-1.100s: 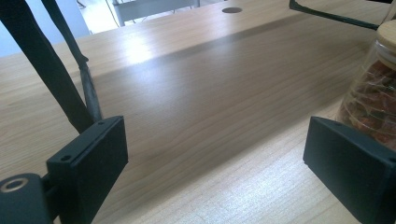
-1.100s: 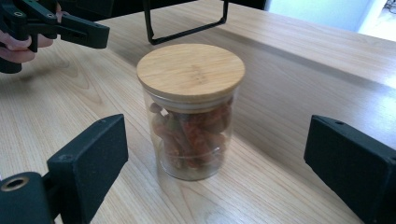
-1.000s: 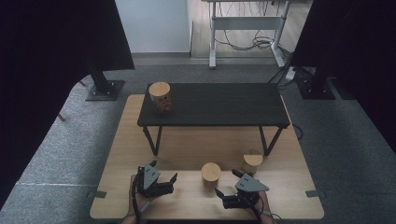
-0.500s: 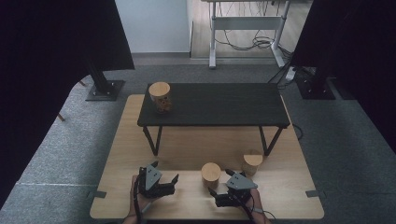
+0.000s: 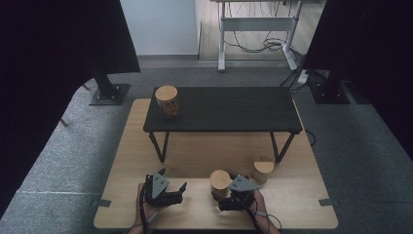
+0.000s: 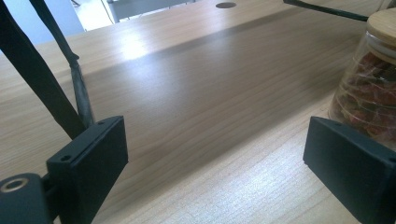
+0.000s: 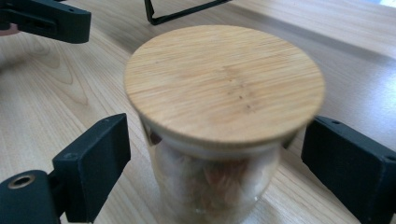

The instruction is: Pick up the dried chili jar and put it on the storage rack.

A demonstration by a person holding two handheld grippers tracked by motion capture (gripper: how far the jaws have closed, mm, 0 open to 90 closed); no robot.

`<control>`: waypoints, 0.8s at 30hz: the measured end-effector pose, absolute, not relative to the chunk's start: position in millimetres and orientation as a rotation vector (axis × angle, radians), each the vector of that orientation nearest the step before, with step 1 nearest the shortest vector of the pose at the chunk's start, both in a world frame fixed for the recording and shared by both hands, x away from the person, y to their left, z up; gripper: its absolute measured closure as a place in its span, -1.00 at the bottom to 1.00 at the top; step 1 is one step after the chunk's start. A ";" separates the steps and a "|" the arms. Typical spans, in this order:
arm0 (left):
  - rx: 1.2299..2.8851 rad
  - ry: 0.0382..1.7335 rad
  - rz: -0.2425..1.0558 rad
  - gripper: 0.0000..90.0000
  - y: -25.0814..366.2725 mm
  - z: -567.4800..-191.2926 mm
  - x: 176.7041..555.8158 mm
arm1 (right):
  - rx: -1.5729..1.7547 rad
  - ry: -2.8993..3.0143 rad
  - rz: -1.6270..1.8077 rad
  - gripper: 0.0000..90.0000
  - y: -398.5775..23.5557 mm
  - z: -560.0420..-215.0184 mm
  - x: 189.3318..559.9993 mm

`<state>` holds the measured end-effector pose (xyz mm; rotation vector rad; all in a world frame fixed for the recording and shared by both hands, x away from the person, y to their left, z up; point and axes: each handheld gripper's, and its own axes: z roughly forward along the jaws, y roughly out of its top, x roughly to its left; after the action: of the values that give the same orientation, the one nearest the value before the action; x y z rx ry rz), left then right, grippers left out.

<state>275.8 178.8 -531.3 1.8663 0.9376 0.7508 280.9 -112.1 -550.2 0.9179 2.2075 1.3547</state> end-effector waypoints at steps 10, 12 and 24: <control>1.862 0.940 0.743 -0.87 179.2 -531.1 276.1 | 0.935 2.221 1.330 -0.76 -100.3 -552.7 293.3; 1.863 0.940 0.744 -0.87 179.0 -531.3 276.1 | 0.941 2.223 1.302 -0.62 -97.4 -553.7 295.0; 1.871 0.935 0.746 -0.87 178.1 -532.2 276.2 | 0.927 2.265 1.307 -0.44 -95.7 -552.6 296.8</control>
<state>276.2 178.1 -532.2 1.8706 0.9348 0.7459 296.8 -95.7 -552.6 0.9268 2.2651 1.3072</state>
